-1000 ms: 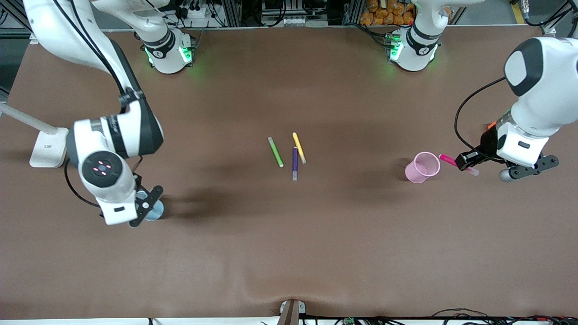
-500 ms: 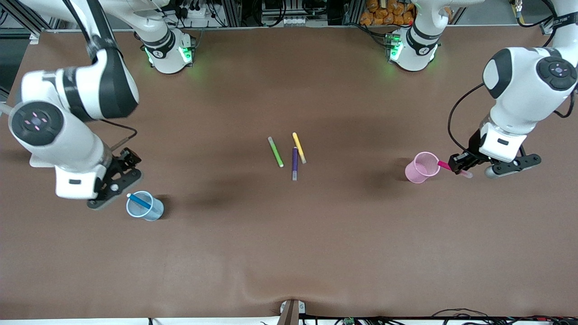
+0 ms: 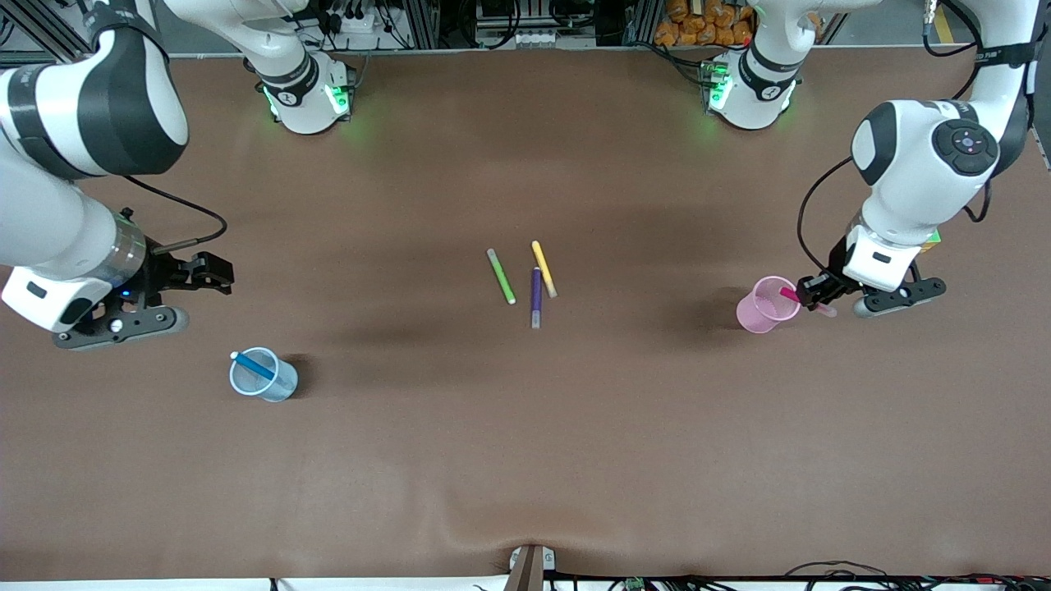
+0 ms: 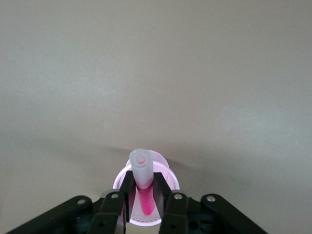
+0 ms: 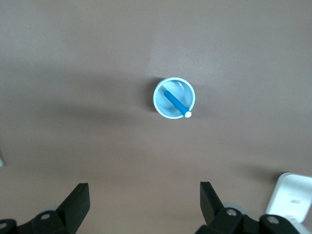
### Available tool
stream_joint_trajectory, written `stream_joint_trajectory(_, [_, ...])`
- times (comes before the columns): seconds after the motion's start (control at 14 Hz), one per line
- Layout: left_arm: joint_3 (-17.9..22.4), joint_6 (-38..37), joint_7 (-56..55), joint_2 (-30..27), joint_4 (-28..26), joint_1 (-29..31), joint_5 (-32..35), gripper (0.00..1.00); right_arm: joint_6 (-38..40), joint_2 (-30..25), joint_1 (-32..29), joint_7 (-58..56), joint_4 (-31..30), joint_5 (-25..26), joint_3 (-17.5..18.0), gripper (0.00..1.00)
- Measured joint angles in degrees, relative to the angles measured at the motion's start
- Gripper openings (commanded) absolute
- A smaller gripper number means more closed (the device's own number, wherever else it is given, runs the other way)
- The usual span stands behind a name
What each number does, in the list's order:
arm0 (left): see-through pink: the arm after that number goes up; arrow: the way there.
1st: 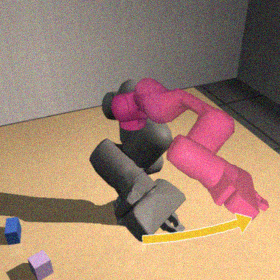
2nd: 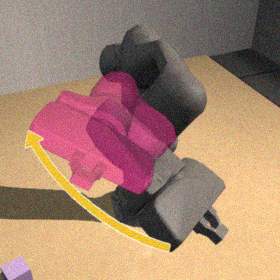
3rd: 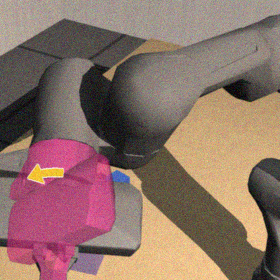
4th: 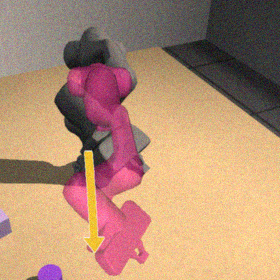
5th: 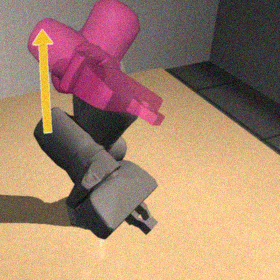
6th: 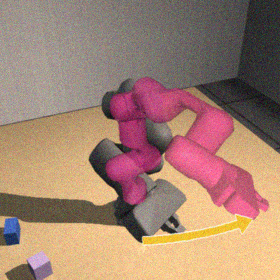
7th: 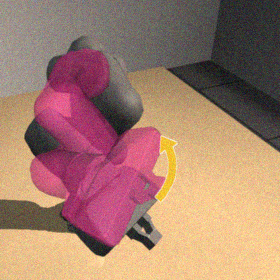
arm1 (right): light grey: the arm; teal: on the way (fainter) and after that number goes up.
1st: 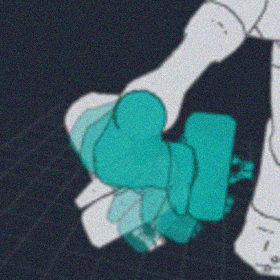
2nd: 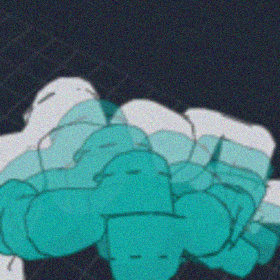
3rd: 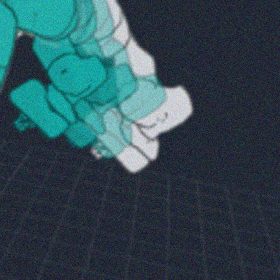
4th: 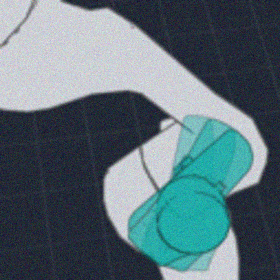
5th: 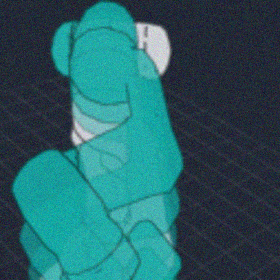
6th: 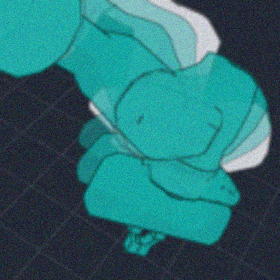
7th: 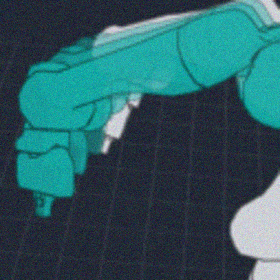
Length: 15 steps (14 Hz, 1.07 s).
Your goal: Place pink and blue markers in matching cups
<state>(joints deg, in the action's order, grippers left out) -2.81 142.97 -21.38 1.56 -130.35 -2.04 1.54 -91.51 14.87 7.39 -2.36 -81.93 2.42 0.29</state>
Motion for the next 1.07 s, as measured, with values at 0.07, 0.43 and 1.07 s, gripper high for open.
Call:
stream_joint_trajectory(0.07, [0.0,0.2,0.0,0.0,-0.6,0.0,0.0,0.0,0.0,-0.4,0.0,0.7,0.0,-0.4,-0.2,1.0])
stream_joint_trajectory(0.43, [0.0,2.5,0.0,1.0,-2.0,0.1,0.0,0.0,-0.1,-4.8,-0.3,1.3,0.1,-1.1,-1.1,1.0])
stream_joint_trajectory(1.07, [-0.1,2.1,0.0,4.8,1.0,0.0,0.0,1.0,1.1,-7.6,-3.3,-2.4,-0.3,-1.2,-1.7,1.0])
